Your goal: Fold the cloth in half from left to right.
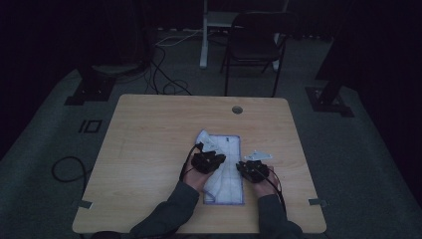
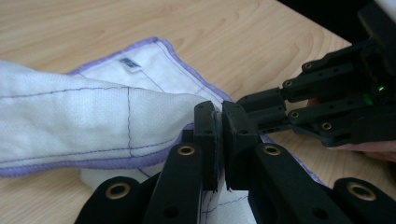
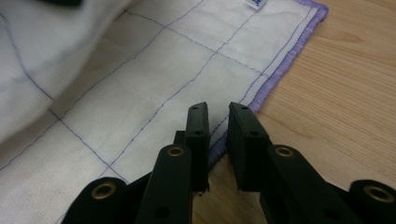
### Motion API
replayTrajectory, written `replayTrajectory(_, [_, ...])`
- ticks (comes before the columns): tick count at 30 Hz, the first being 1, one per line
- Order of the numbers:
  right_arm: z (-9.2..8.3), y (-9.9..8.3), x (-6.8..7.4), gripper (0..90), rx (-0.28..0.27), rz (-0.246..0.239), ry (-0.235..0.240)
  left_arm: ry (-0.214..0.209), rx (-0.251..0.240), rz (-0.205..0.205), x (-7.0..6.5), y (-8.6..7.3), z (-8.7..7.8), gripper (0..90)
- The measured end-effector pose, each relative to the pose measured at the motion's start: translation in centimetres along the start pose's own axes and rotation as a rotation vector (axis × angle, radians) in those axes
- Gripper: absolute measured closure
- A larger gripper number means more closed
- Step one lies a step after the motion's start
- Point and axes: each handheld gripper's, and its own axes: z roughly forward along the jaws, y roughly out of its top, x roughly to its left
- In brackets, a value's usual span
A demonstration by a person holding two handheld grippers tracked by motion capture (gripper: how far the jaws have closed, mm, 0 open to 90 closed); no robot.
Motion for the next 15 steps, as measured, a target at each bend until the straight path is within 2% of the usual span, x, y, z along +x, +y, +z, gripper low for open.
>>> replayTrajectory(15, [0.0, 0.0, 0.0, 79.2, 0.0, -0.001, 0.001, -0.016, 0.055, 0.012, -0.5, 0.0, 2.4, 86.0])
